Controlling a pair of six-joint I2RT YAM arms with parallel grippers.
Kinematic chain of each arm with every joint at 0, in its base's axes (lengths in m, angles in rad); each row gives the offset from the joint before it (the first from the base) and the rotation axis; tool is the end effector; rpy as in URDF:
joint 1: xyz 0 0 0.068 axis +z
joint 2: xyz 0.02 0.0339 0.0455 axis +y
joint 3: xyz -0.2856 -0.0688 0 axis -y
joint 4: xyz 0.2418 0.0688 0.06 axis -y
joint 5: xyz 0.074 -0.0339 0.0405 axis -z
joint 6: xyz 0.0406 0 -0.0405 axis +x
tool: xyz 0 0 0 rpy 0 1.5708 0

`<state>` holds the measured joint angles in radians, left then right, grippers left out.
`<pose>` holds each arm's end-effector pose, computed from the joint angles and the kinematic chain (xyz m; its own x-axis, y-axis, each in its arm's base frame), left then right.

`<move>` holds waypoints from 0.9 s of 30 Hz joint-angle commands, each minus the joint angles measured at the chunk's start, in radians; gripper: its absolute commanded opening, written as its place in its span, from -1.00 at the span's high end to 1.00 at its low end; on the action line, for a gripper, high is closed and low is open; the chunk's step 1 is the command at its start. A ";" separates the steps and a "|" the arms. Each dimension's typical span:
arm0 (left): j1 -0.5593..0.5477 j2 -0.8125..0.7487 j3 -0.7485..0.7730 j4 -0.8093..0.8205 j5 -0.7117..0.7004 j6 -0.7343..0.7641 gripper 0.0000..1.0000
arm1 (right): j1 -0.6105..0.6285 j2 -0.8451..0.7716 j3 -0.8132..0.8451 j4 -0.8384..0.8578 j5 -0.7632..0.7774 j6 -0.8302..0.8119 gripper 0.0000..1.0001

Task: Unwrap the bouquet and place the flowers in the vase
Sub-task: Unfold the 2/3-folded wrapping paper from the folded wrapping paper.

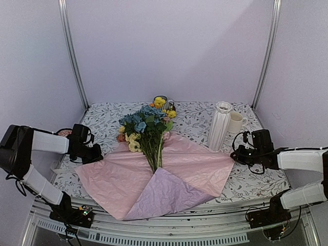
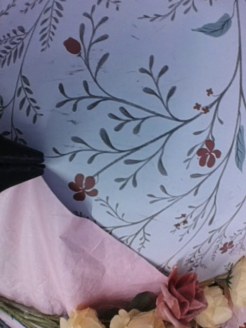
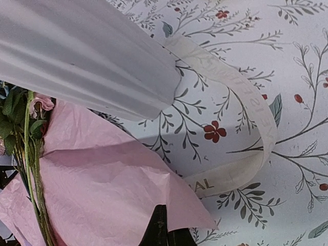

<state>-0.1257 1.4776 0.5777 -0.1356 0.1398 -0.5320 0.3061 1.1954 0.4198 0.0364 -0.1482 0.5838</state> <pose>0.2463 -0.0368 0.1475 -0.8341 -0.4009 -0.3788 -0.2651 0.8937 -0.3620 0.2025 0.0703 0.1759 -0.7576 0.3323 -0.5618 0.0186 0.8713 0.4903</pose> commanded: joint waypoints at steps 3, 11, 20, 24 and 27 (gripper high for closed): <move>0.056 0.078 0.047 0.035 -0.057 -0.017 1.00 | -0.030 0.117 -0.002 0.057 0.036 0.036 0.93; 0.069 0.208 0.173 0.041 -0.048 -0.019 1.00 | -0.040 0.240 0.071 0.096 0.063 0.075 0.78; 0.074 0.262 0.234 0.035 -0.037 -0.011 0.76 | -0.040 0.216 0.130 0.030 0.063 0.029 0.44; 0.074 0.143 0.173 0.048 -0.092 -0.017 -0.02 | -0.039 0.083 0.118 -0.029 0.070 -0.009 0.29; 0.072 0.041 0.169 -0.011 -0.167 -0.030 -0.45 | -0.038 -0.005 0.116 -0.067 0.008 -0.048 0.23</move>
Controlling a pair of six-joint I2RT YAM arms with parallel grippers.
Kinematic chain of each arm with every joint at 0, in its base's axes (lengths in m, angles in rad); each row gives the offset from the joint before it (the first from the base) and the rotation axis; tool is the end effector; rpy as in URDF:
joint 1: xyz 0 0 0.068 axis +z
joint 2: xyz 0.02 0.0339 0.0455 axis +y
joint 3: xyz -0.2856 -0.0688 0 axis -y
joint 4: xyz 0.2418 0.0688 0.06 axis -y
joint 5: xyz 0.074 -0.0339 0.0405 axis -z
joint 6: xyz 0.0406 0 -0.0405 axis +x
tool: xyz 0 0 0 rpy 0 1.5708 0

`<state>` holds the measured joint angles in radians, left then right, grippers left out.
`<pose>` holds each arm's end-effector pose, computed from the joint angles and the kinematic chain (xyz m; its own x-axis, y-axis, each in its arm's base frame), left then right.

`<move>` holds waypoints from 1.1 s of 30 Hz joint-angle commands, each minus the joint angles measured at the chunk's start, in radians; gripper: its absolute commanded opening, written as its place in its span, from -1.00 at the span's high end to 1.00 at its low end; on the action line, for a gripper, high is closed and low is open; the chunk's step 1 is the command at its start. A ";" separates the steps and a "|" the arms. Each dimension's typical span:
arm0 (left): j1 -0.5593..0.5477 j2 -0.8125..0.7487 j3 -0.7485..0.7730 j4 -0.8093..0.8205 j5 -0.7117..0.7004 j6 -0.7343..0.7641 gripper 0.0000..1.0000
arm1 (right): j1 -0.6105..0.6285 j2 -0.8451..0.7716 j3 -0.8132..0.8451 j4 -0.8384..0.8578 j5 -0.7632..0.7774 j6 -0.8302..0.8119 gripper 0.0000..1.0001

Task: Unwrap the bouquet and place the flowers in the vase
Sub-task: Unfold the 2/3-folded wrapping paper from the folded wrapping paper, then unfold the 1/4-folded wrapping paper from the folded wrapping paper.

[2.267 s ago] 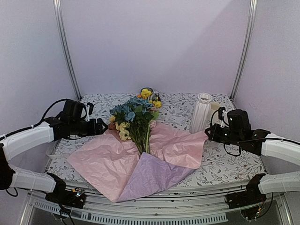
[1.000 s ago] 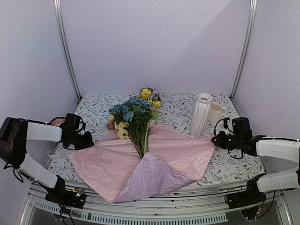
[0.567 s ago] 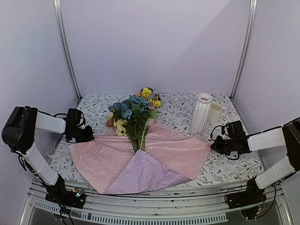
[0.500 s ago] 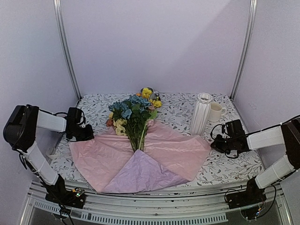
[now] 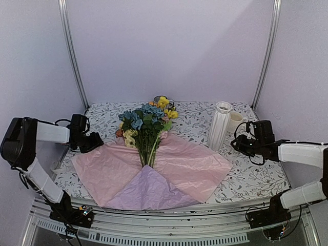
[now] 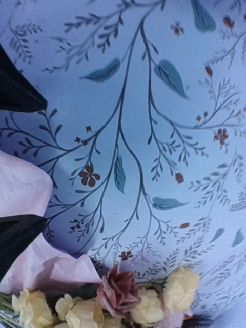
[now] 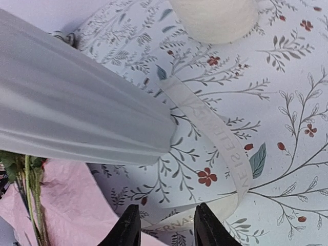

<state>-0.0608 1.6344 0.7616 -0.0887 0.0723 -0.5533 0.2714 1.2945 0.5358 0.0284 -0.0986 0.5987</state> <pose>0.3043 -0.0215 0.1579 -0.7499 -0.4794 -0.4558 -0.3435 0.8711 -0.3511 0.2341 0.0693 0.1891 -0.7211 0.3815 -0.5784 0.0835 0.8765 0.4741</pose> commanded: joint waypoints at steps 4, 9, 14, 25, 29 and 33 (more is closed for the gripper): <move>0.002 -0.281 -0.022 -0.134 -0.178 -0.031 -0.71 | 0.023 -0.191 -0.019 -0.066 -0.160 -0.092 0.15; -0.062 -0.480 -0.056 -0.147 -0.030 0.004 -0.55 | 0.160 -0.254 -0.064 0.020 -0.248 -0.078 0.10; -0.318 -0.576 -0.173 -0.047 0.205 -0.043 -0.42 | 0.356 -0.191 -0.071 0.174 -0.250 -0.065 0.10; -0.617 -0.420 -0.251 -0.037 0.175 -0.133 -0.20 | 0.576 0.302 0.179 0.227 -0.195 -0.115 0.17; -0.648 -0.363 -0.258 0.021 0.242 -0.135 -0.24 | 0.576 0.410 0.252 0.218 -0.164 -0.089 0.20; -0.656 -0.341 -0.274 0.073 0.324 -0.114 -0.38 | 0.572 0.486 0.351 0.145 -0.097 -0.078 0.27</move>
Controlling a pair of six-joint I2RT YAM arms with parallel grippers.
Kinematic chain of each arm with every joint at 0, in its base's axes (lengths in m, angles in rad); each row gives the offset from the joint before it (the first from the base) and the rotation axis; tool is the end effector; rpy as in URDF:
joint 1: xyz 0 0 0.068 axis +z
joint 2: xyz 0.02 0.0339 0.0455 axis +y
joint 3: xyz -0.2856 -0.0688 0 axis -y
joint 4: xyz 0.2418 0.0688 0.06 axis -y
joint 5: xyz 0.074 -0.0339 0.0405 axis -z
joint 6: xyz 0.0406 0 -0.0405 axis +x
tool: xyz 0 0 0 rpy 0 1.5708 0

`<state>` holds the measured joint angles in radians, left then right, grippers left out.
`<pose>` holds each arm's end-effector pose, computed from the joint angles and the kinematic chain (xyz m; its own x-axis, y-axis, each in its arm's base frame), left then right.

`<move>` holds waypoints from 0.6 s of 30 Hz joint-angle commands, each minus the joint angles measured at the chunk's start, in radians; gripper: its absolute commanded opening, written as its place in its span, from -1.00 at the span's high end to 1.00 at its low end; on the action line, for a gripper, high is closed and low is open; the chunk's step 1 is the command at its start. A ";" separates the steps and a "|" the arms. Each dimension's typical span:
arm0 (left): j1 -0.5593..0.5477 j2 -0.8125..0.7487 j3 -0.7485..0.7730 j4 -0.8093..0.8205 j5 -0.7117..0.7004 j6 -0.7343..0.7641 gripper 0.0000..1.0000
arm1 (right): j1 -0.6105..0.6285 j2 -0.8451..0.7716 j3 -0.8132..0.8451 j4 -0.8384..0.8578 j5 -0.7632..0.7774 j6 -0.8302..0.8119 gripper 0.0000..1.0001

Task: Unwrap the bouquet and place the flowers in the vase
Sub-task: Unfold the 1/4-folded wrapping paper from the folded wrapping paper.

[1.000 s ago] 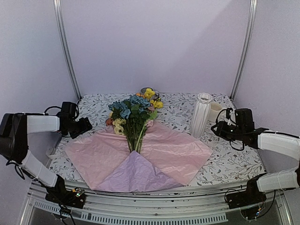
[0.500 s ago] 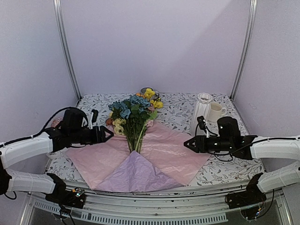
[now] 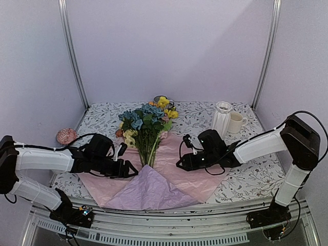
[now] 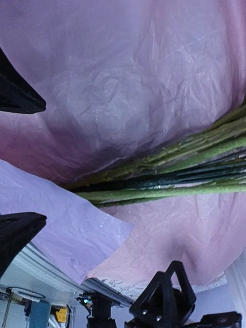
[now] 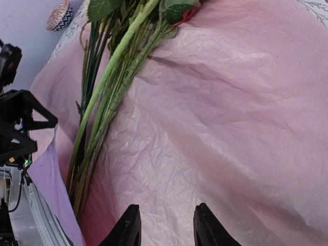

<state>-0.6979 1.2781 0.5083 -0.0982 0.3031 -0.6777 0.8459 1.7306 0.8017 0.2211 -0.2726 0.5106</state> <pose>0.1653 -0.1544 0.1757 -0.9327 0.0012 -0.3607 0.2264 0.7805 -0.5827 0.2200 0.2649 0.1642 -0.7947 -0.1874 -0.5773 -0.5366 0.6614 0.5240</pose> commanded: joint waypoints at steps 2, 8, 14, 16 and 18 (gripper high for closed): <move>-0.021 0.009 -0.045 0.125 0.126 0.007 -0.43 | -0.012 0.076 0.133 -0.070 0.094 0.013 0.36; -0.036 0.016 -0.141 0.348 0.282 -0.058 -0.41 | -0.053 0.145 0.247 -0.107 0.095 0.007 0.54; -0.076 0.005 -0.145 0.345 0.354 -0.065 -0.34 | -0.079 0.241 0.388 -0.205 0.106 -0.039 0.54; -0.117 -0.028 -0.138 0.343 0.370 -0.080 -0.32 | -0.084 0.254 0.398 -0.203 0.099 -0.047 0.54; -0.160 -0.067 -0.122 0.319 0.368 -0.094 -0.32 | -0.088 0.265 0.399 -0.200 0.090 -0.052 0.54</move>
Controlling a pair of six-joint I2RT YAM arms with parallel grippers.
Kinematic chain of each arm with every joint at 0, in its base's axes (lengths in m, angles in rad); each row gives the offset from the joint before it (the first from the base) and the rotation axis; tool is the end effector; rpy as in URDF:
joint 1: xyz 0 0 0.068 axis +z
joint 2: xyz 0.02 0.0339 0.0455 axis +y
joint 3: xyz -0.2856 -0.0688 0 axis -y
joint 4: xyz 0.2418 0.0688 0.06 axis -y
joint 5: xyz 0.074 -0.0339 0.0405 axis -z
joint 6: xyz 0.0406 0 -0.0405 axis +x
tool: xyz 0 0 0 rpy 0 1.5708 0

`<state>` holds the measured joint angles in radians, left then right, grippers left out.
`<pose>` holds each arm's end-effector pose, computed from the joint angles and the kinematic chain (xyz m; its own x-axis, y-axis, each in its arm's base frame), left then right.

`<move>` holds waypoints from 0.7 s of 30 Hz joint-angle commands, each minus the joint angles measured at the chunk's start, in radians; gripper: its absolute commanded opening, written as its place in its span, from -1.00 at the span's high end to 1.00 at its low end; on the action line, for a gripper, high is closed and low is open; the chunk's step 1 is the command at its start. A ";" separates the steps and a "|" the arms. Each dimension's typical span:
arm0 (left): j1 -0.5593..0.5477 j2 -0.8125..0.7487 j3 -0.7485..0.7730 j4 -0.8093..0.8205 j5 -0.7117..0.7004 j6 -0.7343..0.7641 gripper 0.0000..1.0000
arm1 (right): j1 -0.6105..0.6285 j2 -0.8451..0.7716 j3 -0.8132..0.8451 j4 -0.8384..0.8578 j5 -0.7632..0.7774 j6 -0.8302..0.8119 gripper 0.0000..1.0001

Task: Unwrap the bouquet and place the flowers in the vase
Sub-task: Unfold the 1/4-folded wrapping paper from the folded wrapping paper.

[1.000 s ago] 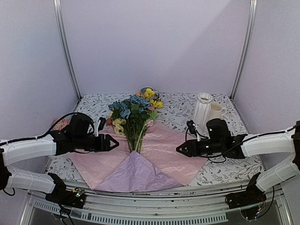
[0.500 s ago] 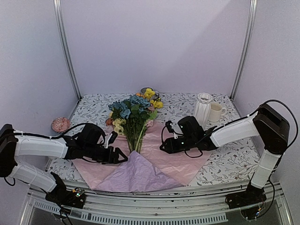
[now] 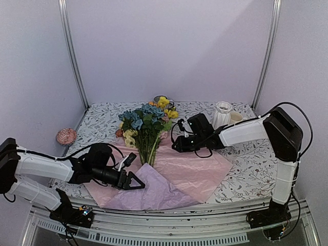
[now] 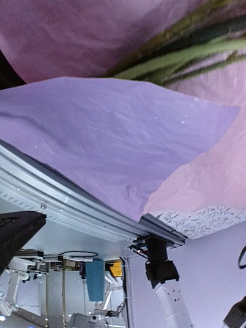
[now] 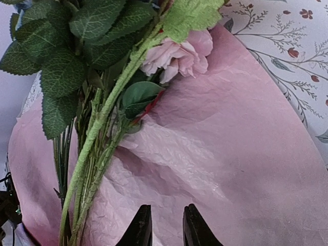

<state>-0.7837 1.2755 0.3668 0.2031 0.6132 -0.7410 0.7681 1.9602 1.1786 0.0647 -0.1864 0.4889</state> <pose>0.1354 -0.1679 0.1634 -0.9380 0.1555 -0.3097 0.3448 0.5082 -0.7892 0.3027 0.3029 0.1751 -0.7851 -0.1167 -0.6083 -0.4695 0.7527 0.4615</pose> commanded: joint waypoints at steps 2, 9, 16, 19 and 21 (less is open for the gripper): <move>-0.116 -0.102 0.045 -0.029 0.042 -0.035 -0.34 | -0.012 0.050 0.058 -0.044 -0.008 -0.037 0.54; -0.266 -0.222 0.169 -0.238 -0.041 -0.029 -0.42 | -0.012 0.094 0.098 -0.062 -0.016 -0.044 0.54; -0.374 -0.351 0.233 -0.305 -0.088 -0.029 -0.53 | -0.014 0.078 0.083 -0.064 -0.017 -0.049 0.54; -0.412 -0.360 0.184 -0.227 -0.045 -0.048 -0.53 | -0.013 0.072 0.081 -0.075 -0.031 -0.061 0.54; -0.432 -0.345 0.165 -0.220 -0.044 -0.053 -0.51 | -0.012 0.061 0.077 -0.082 -0.103 -0.093 0.55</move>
<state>-1.1694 0.9157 0.5785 -0.0315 0.5507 -0.7792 0.7586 2.0312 1.2533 0.0051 -0.2024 0.4446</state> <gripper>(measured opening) 0.764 0.231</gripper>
